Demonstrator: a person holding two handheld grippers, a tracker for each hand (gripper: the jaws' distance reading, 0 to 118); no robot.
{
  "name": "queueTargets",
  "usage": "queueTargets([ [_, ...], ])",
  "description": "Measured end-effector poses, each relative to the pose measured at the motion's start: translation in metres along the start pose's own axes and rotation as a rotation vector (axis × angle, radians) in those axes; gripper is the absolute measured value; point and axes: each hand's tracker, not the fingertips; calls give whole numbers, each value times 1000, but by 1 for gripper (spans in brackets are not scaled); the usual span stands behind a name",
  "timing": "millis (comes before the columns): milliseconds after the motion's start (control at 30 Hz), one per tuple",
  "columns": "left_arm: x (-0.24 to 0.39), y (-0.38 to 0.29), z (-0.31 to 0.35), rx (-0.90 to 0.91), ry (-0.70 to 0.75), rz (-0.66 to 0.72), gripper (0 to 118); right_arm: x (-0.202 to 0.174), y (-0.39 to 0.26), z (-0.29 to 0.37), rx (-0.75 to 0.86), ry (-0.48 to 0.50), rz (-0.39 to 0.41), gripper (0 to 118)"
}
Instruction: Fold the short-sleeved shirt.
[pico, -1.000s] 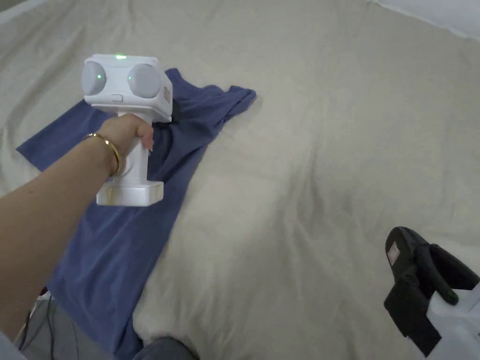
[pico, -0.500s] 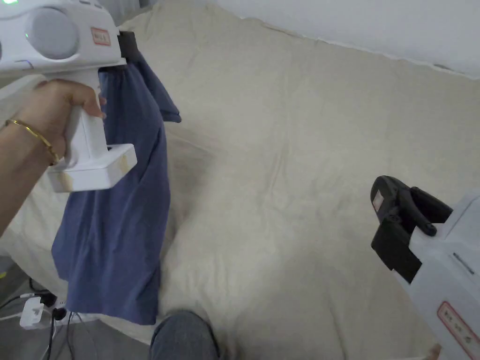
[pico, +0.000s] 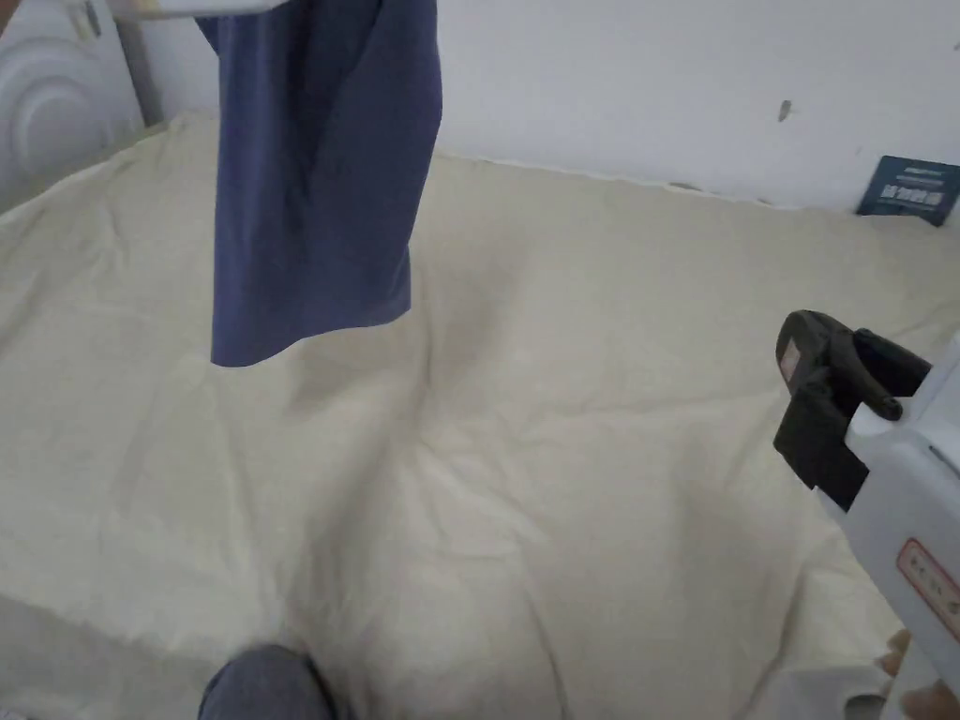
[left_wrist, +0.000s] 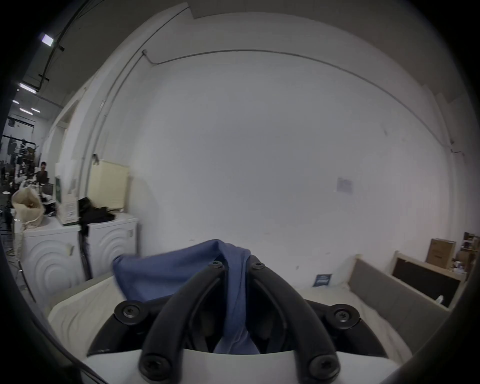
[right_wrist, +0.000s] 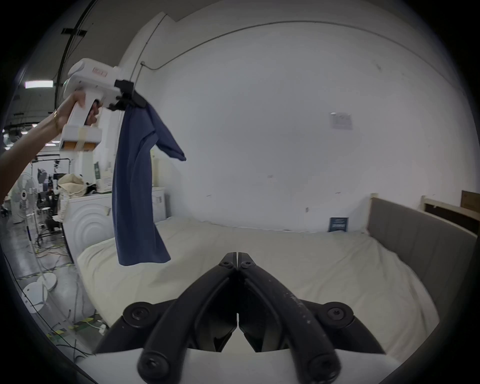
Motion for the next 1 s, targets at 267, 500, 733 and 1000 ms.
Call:
queueTargets([
  [267,95,-40,-49,-100,-163,-36,12,48,2,60,5,-206,-5,1],
  [500,148,-210,-69,-432,-220,-168,12,64,-14,88,-21,-269,-53,1],
  [733,158,-418,-42,-872,-216,-239,12,71,-30,88,-79,-292,-80,1],
  [1000,124,-498,-21,-1047,-117,-140,78,76,-38,72,-112,-284,-116,1],
])
